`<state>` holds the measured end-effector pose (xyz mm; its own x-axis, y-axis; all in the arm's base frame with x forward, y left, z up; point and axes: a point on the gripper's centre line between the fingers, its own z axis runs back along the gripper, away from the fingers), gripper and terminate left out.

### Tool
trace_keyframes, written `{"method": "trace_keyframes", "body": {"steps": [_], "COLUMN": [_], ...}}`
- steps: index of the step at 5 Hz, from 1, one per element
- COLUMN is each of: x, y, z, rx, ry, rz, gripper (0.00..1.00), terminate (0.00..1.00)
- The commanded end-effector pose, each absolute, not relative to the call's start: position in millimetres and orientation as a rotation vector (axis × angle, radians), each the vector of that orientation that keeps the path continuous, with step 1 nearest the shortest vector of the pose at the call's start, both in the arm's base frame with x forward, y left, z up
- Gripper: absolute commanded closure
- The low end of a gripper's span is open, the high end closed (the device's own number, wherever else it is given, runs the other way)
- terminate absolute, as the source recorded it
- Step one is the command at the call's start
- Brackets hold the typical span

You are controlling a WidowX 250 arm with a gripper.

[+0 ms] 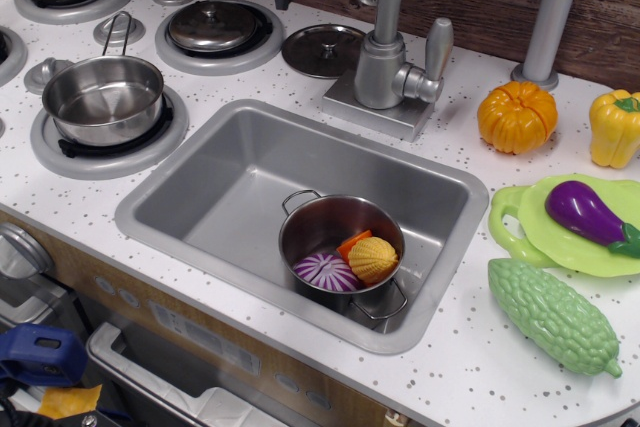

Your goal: Turn faucet front to left

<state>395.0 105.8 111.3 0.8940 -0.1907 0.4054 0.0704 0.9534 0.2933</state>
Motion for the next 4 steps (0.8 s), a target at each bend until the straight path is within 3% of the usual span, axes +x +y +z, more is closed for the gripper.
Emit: {"method": "trace_keyframes", "body": {"steps": [1,3,4], "x": [418,431,419], "y": [115,120,115], "z": [127,132,133], "rx": [0.290,0.276,0.269], "ry": [-0.526,-0.527,-0.480], "rz": [-0.174,-0.198,-0.170], "gripper": [1.00,1.00,1.00], "terminate": [0.00,0.00,1.00]}}
